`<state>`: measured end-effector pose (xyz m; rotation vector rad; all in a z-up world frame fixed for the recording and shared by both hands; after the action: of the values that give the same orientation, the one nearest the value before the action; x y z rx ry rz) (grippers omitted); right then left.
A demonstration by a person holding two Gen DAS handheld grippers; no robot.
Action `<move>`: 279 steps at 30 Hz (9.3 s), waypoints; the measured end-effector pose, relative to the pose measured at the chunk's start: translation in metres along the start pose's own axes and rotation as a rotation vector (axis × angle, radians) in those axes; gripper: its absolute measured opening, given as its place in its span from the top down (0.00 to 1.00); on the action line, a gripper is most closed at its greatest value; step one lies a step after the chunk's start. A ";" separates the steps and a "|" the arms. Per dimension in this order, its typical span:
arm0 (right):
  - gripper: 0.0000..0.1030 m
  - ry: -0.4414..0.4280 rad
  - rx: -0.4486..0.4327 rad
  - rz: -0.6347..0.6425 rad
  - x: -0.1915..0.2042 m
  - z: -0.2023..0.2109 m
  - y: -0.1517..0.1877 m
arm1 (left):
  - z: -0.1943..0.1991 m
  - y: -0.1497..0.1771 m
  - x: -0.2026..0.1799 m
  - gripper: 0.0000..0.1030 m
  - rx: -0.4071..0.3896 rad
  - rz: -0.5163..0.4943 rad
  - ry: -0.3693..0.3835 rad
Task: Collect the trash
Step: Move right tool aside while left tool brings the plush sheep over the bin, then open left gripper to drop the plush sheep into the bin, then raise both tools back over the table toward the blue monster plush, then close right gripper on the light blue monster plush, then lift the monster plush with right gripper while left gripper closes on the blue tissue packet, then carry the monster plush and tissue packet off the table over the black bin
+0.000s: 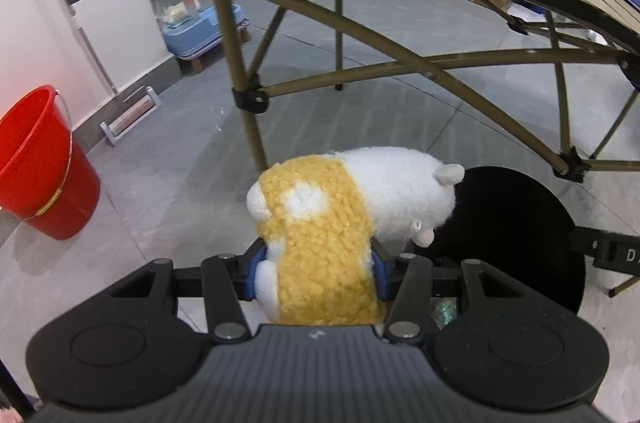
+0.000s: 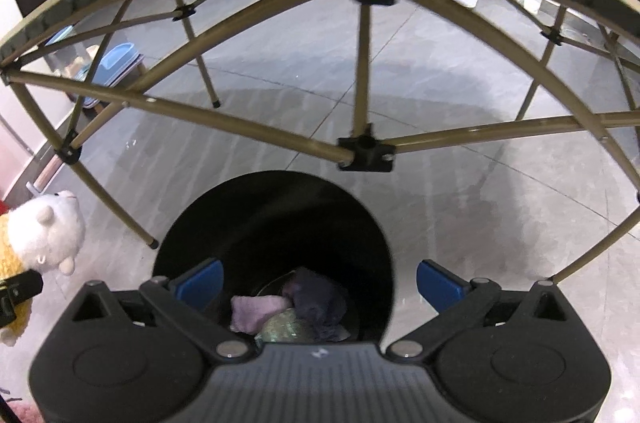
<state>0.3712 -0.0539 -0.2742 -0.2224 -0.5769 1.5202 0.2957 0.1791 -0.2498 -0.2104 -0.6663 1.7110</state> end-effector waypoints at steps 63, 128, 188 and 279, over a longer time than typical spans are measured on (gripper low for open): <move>0.00 0.157 -0.051 -0.145 -0.140 0.027 -0.006 | -0.041 -0.022 -0.154 0.00 0.134 -0.109 0.192; 0.00 0.001 -0.605 -0.111 -0.150 0.113 -0.239 | 0.123 -0.254 -0.137 0.00 -0.600 -0.014 0.235; 0.20 0.032 -0.601 -0.365 -0.281 0.058 -0.300 | 0.007 -0.346 -0.343 0.44 -0.252 -0.136 0.253; 0.20 -0.020 -0.018 0.191 -0.072 0.076 0.061 | 0.043 0.034 -0.068 0.43 -0.058 -0.166 0.205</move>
<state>0.2848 -0.1366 -0.2553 -0.2830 -0.5987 1.7035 0.2644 0.0974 -0.2469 -0.3563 -0.5654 1.4897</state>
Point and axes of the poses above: each gripper's, at about its wrist camera, not at the fingertips, and z roughly against the way its jaws point, x to its left, y to its underside, the point moved 8 cm from there along -z, roughly the way its jaws point, and after that the axes turned 14 degrees about -z, right-handed, at the moved point
